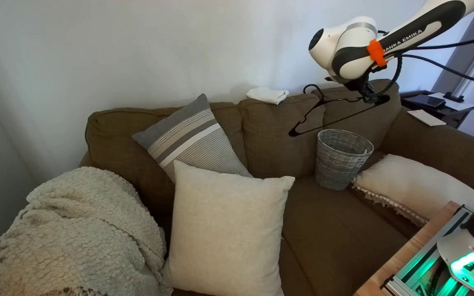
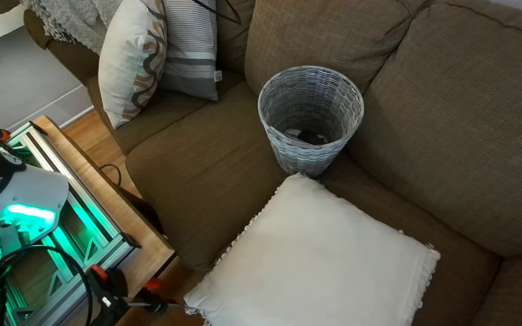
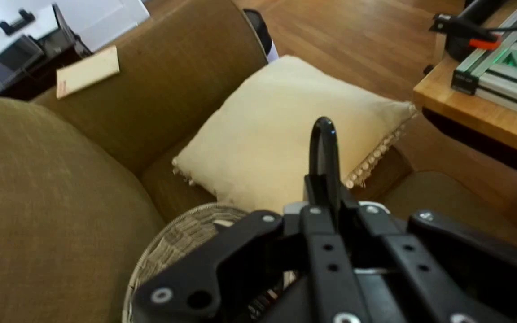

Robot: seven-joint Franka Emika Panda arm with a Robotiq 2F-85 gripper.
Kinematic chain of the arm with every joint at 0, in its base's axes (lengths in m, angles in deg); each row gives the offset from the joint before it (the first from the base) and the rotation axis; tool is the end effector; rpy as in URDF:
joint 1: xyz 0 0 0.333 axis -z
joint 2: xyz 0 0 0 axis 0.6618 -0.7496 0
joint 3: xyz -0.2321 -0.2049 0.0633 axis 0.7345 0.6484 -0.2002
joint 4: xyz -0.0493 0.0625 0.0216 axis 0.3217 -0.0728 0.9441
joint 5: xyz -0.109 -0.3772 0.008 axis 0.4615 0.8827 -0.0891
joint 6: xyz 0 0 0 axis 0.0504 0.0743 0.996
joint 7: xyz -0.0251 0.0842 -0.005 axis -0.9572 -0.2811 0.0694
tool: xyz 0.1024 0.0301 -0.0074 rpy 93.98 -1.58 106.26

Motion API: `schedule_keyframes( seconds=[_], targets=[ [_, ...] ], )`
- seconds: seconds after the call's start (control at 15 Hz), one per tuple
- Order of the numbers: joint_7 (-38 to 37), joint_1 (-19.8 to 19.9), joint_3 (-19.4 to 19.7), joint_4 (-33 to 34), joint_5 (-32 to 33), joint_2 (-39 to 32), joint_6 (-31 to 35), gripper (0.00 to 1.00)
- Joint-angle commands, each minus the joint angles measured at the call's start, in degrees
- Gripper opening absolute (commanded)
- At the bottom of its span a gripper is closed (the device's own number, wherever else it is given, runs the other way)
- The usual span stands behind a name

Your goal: Take the hanger out of the bucket

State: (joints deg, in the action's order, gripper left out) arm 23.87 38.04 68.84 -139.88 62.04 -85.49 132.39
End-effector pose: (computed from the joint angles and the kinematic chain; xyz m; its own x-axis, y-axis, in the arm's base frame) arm 0.5079 0.0012 0.3691 0.5775 0.2974 -0.7603 0.7375 -0.5894 0.3297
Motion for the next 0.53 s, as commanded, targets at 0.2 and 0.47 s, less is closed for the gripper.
schedule_keyframes(
  seconds=[0.2, 0.47],
  targets=[
    [8.83, 6.87, 4.98, -13.29, -5.53, -2.93, 30.78, 0.02],
    [9.57, 6.96, 5.76, -13.94, -5.42, -4.38, 32.78, 0.07]
  ],
)
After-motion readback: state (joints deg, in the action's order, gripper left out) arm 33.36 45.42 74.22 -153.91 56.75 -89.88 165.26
